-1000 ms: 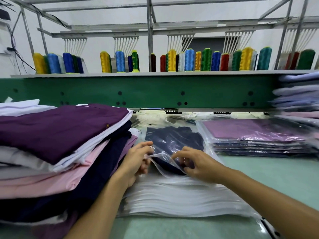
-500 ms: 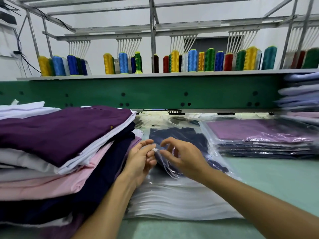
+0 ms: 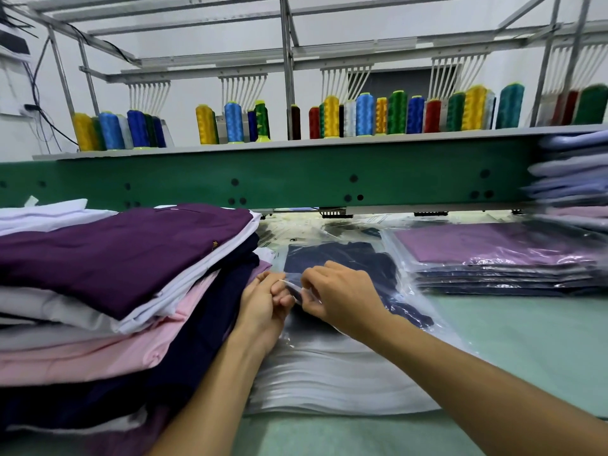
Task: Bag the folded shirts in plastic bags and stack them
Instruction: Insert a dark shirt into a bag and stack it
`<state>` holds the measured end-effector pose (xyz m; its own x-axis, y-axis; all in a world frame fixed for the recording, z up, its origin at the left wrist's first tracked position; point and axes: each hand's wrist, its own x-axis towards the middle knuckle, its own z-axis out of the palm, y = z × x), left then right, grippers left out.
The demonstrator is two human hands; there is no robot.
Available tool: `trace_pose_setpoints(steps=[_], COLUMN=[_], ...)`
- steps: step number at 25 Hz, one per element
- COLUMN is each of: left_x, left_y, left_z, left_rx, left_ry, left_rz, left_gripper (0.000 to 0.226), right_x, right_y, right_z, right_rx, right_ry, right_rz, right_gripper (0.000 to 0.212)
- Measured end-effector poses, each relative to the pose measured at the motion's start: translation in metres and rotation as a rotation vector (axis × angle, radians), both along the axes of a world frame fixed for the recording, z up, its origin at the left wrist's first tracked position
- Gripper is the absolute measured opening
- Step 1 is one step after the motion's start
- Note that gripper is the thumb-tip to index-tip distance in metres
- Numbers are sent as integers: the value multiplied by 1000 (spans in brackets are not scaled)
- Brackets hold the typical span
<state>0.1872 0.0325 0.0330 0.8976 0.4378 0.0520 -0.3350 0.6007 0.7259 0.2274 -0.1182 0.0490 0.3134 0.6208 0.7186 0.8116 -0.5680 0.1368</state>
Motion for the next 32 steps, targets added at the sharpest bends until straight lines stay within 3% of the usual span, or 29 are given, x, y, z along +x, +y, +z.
trace_pose_setpoints(steps=[6,11,15,20,32], left_x=[4,7,9,7,6], left_y=[1,3,2,1,1], left_z=[1,-1,-2,-1,-1], left_rx=[-124,-84,-69,-55,-100], left_ry=[-47,-56,-31,-15,-24], left_rz=[40,77,85,90,100], left_gripper=[35,35,28,16,26], right_x=[26,42,57,68,80], right_y=[-43,-83,-116,-133,-169], right_z=[-6,-4,-6,0,11], right_rx=[-34,-77,-1,21,93], right_ry=[220,225,292,253,211], right_rz=[-51,-51,-27,-47,-179], right_gripper=[12,8,9,12,16])
